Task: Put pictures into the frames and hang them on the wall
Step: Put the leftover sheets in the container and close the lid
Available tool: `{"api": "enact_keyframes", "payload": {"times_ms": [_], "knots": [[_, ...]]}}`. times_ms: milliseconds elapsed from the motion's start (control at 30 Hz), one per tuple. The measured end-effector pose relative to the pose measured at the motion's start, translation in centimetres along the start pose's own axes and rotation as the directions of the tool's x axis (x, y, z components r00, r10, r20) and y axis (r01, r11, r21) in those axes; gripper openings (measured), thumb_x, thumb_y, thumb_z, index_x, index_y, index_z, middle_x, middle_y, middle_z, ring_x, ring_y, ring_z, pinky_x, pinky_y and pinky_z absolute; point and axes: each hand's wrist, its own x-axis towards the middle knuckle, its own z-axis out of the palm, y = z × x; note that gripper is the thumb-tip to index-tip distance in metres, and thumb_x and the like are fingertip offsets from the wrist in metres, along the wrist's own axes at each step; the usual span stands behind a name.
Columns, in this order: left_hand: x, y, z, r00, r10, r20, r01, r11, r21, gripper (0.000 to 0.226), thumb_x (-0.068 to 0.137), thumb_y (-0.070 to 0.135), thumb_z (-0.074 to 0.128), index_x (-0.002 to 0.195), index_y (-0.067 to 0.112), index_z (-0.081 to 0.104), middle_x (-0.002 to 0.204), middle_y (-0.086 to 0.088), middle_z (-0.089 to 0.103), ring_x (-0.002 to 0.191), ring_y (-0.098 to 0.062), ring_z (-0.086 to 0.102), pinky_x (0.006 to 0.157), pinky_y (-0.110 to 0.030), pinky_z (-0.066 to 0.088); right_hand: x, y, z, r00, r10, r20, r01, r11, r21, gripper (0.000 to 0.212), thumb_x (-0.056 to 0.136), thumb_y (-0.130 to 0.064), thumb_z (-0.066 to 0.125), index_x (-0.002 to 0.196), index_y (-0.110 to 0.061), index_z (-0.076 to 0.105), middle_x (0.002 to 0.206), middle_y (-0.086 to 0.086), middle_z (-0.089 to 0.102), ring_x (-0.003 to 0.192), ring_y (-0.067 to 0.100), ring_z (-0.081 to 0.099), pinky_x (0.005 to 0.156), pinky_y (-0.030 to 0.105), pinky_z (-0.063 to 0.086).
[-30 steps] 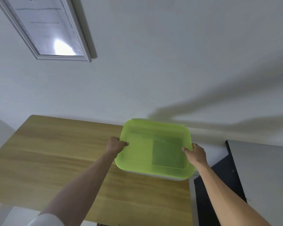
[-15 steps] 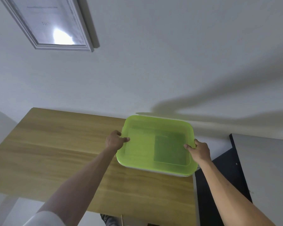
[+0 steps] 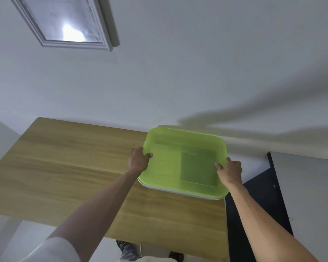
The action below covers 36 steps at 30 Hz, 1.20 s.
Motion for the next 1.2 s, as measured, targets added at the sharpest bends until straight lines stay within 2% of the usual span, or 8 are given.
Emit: {"api": "enact_keyframes", "payload": {"times_ms": [133, 233, 333, 633, 767, 933, 1067, 1200], "knots": [[0.4, 0.2, -0.5, 0.999, -0.027, 0.024, 0.027, 1.000, 0.002, 0.058, 0.084, 0.034, 0.075, 0.129, 0.001, 0.058, 0.129, -0.016, 0.059, 0.119, -0.034, 0.056, 0.092, -0.038, 0.045, -0.9, 0.4, 1.0, 0.999, -0.036, -0.017, 0.037, 0.999, 0.038, 0.064, 0.103, -0.030, 0.046, 0.155, -0.002, 0.020, 0.141, 0.018, 0.027, 0.134, 0.035, 0.025, 0.112, 0.048, 0.034], [0.6, 0.4, -1.3, 0.992, -0.099, 0.079, 0.103, 0.994, -0.045, 0.044, 0.075, 0.024, 0.084, 0.106, 0.001, 0.063, 0.099, -0.012, 0.063, 0.102, -0.033, 0.061, 0.080, -0.038, 0.049, -1.3, 1.0, 1.4, 0.998, -0.049, -0.048, 0.052, 0.995, 0.079, 0.061, 0.102, -0.027, 0.048, 0.153, -0.004, 0.023, 0.141, 0.016, 0.027, 0.135, 0.035, 0.025, 0.112, 0.049, 0.034], [0.9, 0.5, -1.6, 0.989, -0.097, 0.111, 0.097, 0.995, 0.001, 0.039, 0.071, 0.024, 0.086, 0.093, 0.003, 0.061, 0.096, -0.012, 0.064, 0.092, -0.031, 0.061, 0.074, -0.039, 0.050, -1.3, 0.9, 1.8, 0.997, -0.050, -0.066, 0.056, 0.994, 0.091, 0.058, 0.101, -0.025, 0.049, 0.151, -0.004, 0.027, 0.139, 0.015, 0.027, 0.132, 0.035, 0.025, 0.110, 0.051, 0.035], [0.8, -0.6, -2.1, 0.990, 0.035, 0.136, -0.045, 0.997, 0.069, 0.055, 0.073, 0.028, 0.085, 0.115, 0.000, 0.061, 0.114, -0.014, 0.061, 0.102, -0.030, 0.058, 0.075, -0.032, 0.043, -1.9, 0.8, 4.2, 0.979, -0.096, -0.181, 0.080, 0.992, -0.094, 0.056, 0.102, -0.022, 0.038, 0.148, 0.002, 0.018, 0.141, 0.021, 0.025, 0.126, 0.042, 0.027, 0.110, 0.052, 0.030], [-0.8, -1.6, -1.0, 0.967, 0.209, 0.147, -0.221, 0.973, 0.068, 0.067, 0.091, 0.023, 0.068, 0.147, 0.004, 0.037, 0.133, -0.017, 0.041, 0.124, -0.032, 0.042, 0.106, -0.037, 0.036, -2.2, 0.6, 4.6, 0.969, -0.088, -0.233, 0.054, 0.988, -0.148, 0.057, 0.101, -0.022, 0.037, 0.149, 0.005, 0.020, 0.145, 0.025, 0.028, 0.128, 0.044, 0.030, 0.106, 0.053, 0.036], [-2.0, -2.3, -0.3, 0.935, 0.307, 0.178, -0.342, 0.913, 0.222, 0.063, 0.097, 0.023, 0.050, 0.151, 0.004, 0.026, 0.141, -0.016, 0.030, 0.132, -0.032, 0.030, 0.111, -0.041, 0.032, -2.6, 0.6, 4.7, 0.960, -0.112, -0.255, 0.079, 0.988, -0.136, 0.056, 0.102, -0.021, 0.035, 0.149, 0.007, 0.022, 0.150, 0.025, 0.028, 0.136, 0.043, 0.030, 0.107, 0.054, 0.038], [-2.4, -2.1, 0.4, 0.903, 0.402, 0.151, -0.426, 0.796, 0.430, 0.070, 0.093, 0.031, 0.041, 0.150, -0.002, 0.019, 0.158, -0.022, 0.006, 0.143, -0.038, 0.013, 0.118, -0.044, 0.020, -2.6, 0.4, 4.4, 0.925, -0.286, -0.251, 0.199, 0.926, -0.320, 0.057, 0.103, -0.026, 0.034, 0.152, 0.003, 0.026, 0.159, 0.024, 0.024, 0.146, 0.039, 0.024, 0.120, 0.050, 0.024], [-2.2, -0.9, 2.8, 0.825, 0.514, 0.236, -0.559, 0.680, 0.475, 0.084, 0.088, 0.055, 0.007, 0.154, 0.006, -0.009, 0.158, -0.016, -0.026, 0.148, -0.029, -0.022, 0.122, -0.044, -0.008, -1.8, -0.1, 4.0, 0.902, -0.430, -0.040, 0.366, 0.811, -0.456, 0.065, 0.103, -0.050, 0.021, 0.158, -0.016, 0.016, 0.166, 0.013, 0.003, 0.154, 0.028, 0.001, 0.124, 0.042, -0.001]]}}
